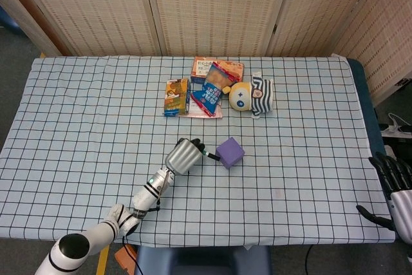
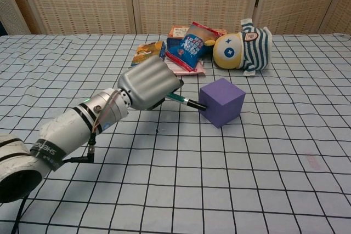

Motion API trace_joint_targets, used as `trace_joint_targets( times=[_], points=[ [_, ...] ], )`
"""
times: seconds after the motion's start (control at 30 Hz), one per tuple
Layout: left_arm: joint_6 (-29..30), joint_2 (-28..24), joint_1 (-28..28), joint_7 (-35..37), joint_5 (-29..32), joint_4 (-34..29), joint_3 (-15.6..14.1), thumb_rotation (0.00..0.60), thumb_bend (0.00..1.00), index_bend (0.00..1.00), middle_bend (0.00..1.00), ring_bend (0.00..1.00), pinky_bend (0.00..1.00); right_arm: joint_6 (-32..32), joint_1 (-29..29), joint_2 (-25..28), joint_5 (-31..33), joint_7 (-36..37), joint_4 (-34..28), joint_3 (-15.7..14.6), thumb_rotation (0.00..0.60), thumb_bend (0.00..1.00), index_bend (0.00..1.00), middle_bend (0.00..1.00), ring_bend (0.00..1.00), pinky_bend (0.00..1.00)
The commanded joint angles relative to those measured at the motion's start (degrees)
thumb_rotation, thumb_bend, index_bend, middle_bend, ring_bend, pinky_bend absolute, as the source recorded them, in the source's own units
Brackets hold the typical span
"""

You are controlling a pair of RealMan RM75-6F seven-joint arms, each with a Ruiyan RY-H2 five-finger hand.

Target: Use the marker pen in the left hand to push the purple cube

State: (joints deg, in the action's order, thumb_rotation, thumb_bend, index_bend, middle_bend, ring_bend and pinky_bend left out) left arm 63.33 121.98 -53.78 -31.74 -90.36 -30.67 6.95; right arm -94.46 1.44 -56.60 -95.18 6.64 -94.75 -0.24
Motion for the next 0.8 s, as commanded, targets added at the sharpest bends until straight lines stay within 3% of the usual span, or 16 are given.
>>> trace_joint_targets(
  times=[0.03, 0.27, 0.5, 0.57, 0.73, 0.8],
  points=[
    [-0.5, 1.0, -0.8, 0.6, 0.2, 1.4, 0.1, 0.6, 0.68, 0.83, 0.9, 0.92, 1.0, 0.1, 0.0, 0.0, -0.1, -0.1, 0.1, 0.0, 0.6, 0.02, 0.0, 0.0, 0.0, 0.0],
    [0.8, 2.6, -1.7, 2.0, 0.1, 3.7, -0.1, 0.6, 0.68, 0.83, 0.9, 0.92, 1.0, 0.1, 0.2, 0.0, 0.1, 0.0, 0.2, 0.1, 0.6, 0.02, 0.0, 0.0, 0.0, 0.0],
    [4.0, 0.6, 0.1, 2.1, 0.0, 0.8, -0.4, 0.6, 0.68, 0.83, 0.9, 0.92, 1.0, 0.4, 0.1, -0.1, -0.2, -0.1, 0.3, -0.1, 0.6, 0.02, 0.0, 0.0, 0.0, 0.0],
    [5.9, -1.7, 2.0, 1.6, 0.2, -2.0, -0.8, 0.6, 0.68, 0.83, 0.9, 0.92, 1.0, 0.6, 0.1, -0.1, -0.5, -0.3, 0.2, -0.2, 0.6, 0.02, 0.0, 0.0, 0.0, 0.0],
    [12.8, -13.3, 12.6, 0.9, 0.2, -15.1, -5.1, 0.6, 0.67, 0.82, 0.9, 0.92, 1.0, 0.6, 0.0, -0.4, -1.8, -1.3, -0.1, -0.8, 0.6, 0.02, 0.0, 0.0, 0.0, 0.0],
    [14.6, -16.7, 15.5, 0.0, 0.2, -17.7, -6.5, 0.6, 0.67, 0.82, 0.9, 0.92, 1.0, 0.8, 0.0, -0.6, -2.2, -1.7, -0.2, -0.9, 0.6, 0.02, 0.0, 0.0, 0.0, 0.0]
  ],
)
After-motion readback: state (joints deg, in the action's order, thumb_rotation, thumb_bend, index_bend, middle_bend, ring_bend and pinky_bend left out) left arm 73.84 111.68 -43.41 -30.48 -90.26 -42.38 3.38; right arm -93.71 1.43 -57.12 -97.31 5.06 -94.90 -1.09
